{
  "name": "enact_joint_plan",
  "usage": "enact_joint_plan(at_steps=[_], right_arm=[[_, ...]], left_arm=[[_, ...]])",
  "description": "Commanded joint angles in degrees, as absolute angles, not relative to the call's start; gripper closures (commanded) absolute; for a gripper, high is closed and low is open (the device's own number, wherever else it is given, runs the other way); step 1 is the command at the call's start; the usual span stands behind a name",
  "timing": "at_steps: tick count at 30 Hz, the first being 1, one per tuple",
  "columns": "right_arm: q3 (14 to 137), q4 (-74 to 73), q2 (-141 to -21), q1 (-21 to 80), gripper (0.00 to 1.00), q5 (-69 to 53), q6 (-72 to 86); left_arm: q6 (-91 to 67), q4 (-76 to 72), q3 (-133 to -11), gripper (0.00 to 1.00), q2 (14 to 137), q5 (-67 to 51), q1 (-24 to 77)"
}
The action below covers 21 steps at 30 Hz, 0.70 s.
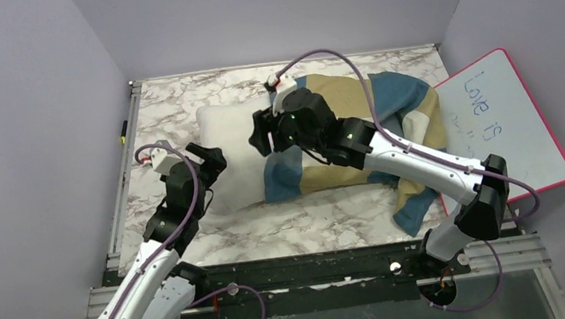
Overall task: Put the pillow into the pillowcase
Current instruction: Stuff the pillow into the pillowcase.
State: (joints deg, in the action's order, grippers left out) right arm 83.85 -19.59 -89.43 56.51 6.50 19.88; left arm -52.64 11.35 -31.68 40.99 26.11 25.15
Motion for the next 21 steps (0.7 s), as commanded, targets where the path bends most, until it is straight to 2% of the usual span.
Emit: enact_joint_plan(at_steps=[1, 3, 8, 15, 19, 21], right_arm=[[91.98, -21.59, -93.40, 56.10, 0.32, 28.13, 19.11], [96.64, -21.48, -97.40, 55.46, 0.31, 34.25, 16.53], [108.36, -24.31, -107.86, 51.67, 0.33, 40.19, 13.04], [120.74, -29.66, -121.63, 47.12, 0.32, 37.40, 9.10], [126.52, -30.58, -127.83, 46.59, 0.33, 38.83, 6.21], [128.64, -30.84, -130.38, 46.42, 0.39, 40.70, 4.57]], left_arm=[[-40.14, 11.87, -36.53, 0.18, 42.59, 25.42, 22.95], [-37.81, 11.52, -39.22, 0.15, 46.06, 20.91, 20.51], [-31.02, 14.33, -47.23, 0.08, 57.52, 7.80, 9.10], [-28.96, 5.94, -46.55, 0.08, 66.09, -5.83, 5.59], [-31.09, 0.94, -44.64, 0.12, 71.04, -12.28, 5.61], [-31.92, -1.71, -43.65, 0.23, 72.68, -15.28, 5.60]])
